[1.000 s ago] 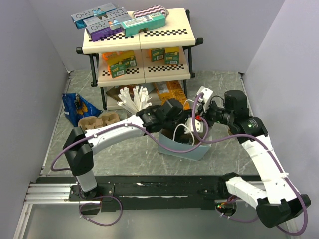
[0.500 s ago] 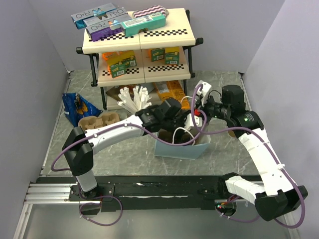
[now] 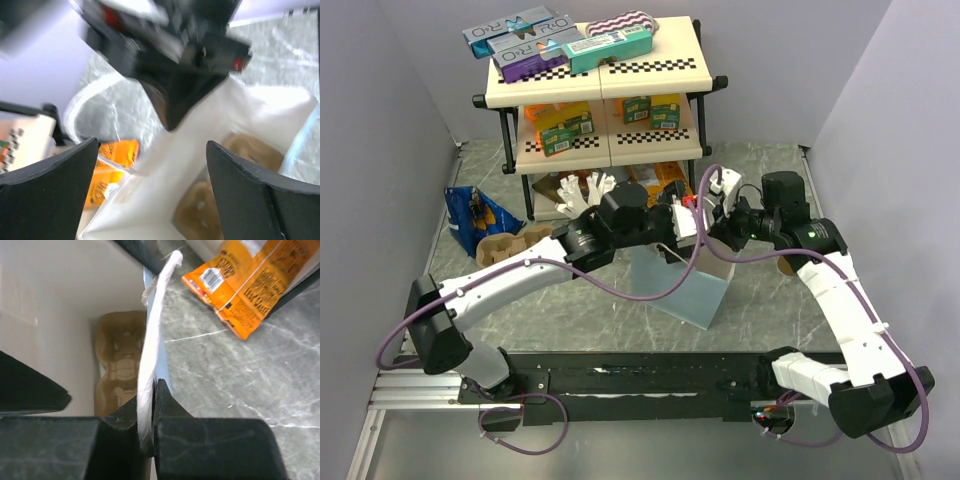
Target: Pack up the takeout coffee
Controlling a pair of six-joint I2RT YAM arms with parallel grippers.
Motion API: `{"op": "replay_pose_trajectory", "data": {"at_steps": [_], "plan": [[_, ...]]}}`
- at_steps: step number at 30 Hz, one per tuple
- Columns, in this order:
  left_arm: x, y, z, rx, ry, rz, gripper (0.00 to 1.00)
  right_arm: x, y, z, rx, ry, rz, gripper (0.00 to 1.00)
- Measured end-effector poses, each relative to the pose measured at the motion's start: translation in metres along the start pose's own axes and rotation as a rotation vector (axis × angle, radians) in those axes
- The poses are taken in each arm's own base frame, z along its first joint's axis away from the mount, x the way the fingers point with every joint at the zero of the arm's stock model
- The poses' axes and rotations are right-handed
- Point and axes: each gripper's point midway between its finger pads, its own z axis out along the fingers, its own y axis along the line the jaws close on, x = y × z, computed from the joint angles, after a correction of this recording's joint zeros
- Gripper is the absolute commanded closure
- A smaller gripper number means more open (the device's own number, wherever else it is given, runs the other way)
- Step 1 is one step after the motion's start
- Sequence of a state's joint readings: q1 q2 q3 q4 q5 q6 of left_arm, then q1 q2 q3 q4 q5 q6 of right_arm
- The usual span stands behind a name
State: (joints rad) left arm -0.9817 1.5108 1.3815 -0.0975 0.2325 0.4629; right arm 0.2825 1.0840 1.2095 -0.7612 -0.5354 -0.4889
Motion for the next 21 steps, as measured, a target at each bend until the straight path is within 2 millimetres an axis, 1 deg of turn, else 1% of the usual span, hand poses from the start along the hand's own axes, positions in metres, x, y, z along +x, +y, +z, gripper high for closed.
{"op": "replay_pose_trajectory", "data": {"at_steps": [1,3,12,17,21], "plan": [[-0.007,0.003,-0.003,-0.003,-0.023,0.007,0.06,0.002,0.001,0.000,-0.006,0.008,0.006,1.00],[-0.014,0.004,-0.006,0.005,-0.052,0.009,0.05,0.003,0.002,0.001,-0.014,0.013,0.010,1.00],[-0.021,-0.005,-0.009,0.087,-0.099,-0.101,0.05,0.013,0.000,0.011,-0.040,0.055,0.027,1.00],[-0.045,0.007,-0.011,0.076,-0.151,-0.151,0.03,0.015,0.000,0.015,-0.052,0.063,0.032,1.00],[-0.069,0.025,-0.019,0.048,-0.204,-0.188,0.02,0.014,0.000,0.014,-0.051,0.060,0.030,1.00]]}}
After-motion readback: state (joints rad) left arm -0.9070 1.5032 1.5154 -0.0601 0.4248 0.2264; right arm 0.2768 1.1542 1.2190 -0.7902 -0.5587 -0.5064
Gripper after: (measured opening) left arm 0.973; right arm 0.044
